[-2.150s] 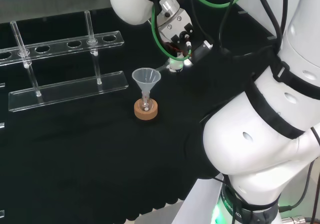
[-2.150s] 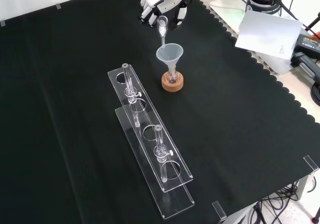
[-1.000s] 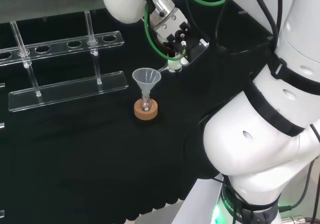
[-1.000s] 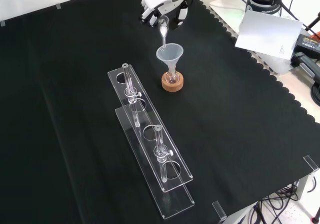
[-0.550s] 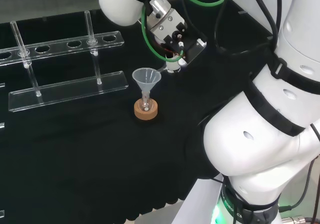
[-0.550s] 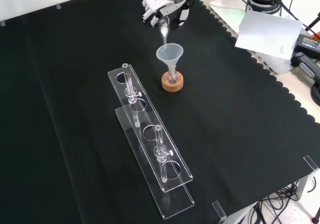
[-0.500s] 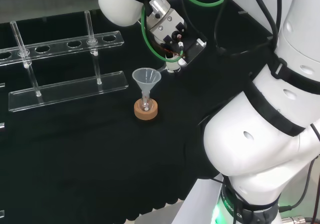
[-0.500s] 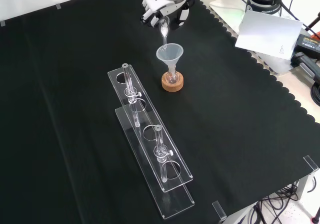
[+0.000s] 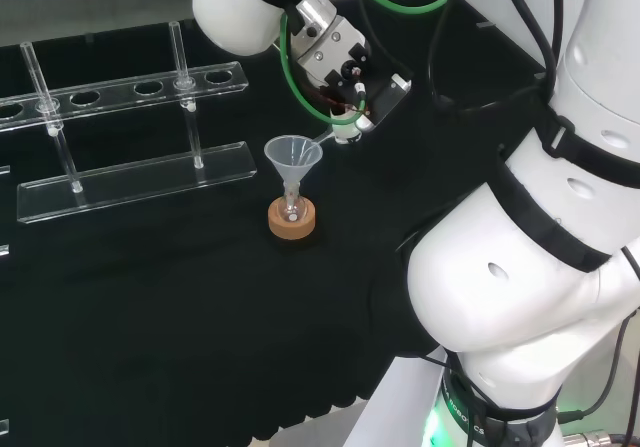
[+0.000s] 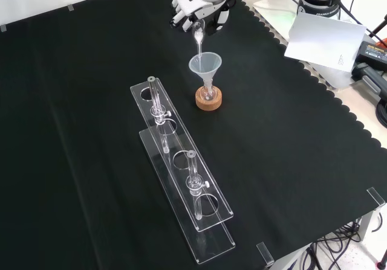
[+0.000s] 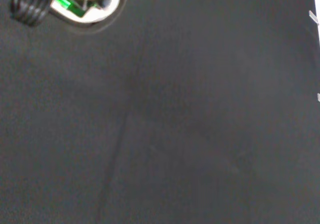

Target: Pour all the NaCl from the weighing funnel into the round-bottom flask.

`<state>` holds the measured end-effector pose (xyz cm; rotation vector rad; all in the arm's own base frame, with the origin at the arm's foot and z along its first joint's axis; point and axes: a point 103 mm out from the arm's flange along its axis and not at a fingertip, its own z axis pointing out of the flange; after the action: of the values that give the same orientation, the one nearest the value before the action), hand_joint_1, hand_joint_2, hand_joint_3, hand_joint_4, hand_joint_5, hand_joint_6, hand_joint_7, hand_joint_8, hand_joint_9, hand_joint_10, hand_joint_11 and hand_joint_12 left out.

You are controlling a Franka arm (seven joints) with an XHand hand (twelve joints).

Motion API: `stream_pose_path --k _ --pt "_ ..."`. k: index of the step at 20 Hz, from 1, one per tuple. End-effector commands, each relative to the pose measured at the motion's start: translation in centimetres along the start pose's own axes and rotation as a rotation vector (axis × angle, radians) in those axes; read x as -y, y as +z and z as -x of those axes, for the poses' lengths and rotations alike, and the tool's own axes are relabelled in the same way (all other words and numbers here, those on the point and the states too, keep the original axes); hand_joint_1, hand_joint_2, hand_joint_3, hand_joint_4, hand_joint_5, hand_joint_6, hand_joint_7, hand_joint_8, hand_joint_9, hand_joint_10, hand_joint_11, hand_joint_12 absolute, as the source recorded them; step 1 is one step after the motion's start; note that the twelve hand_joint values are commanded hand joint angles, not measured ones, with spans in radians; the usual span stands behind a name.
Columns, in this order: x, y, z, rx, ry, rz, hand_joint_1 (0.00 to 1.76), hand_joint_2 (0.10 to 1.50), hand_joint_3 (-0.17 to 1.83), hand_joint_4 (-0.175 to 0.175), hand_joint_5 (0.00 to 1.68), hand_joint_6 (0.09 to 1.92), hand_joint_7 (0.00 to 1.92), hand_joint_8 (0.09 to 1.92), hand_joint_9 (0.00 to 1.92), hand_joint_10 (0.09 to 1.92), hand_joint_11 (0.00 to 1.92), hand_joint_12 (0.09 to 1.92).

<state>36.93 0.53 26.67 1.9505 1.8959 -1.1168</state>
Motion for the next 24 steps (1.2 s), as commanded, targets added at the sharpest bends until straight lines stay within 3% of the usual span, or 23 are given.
stream_pose_path --k 1,24 --pt "0.12 -0.28 -0.20 0.008 0.000 0.003 1.13 0.64 0.67 0.175 1.31 0.61 0.61 0.64 1.01 0.25 0.96 0.94" --pt "0.04 -0.73 -0.71 0.061 -0.006 0.006 1.13 0.64 0.66 0.175 1.31 0.61 0.61 0.64 1.01 0.24 0.96 0.95"
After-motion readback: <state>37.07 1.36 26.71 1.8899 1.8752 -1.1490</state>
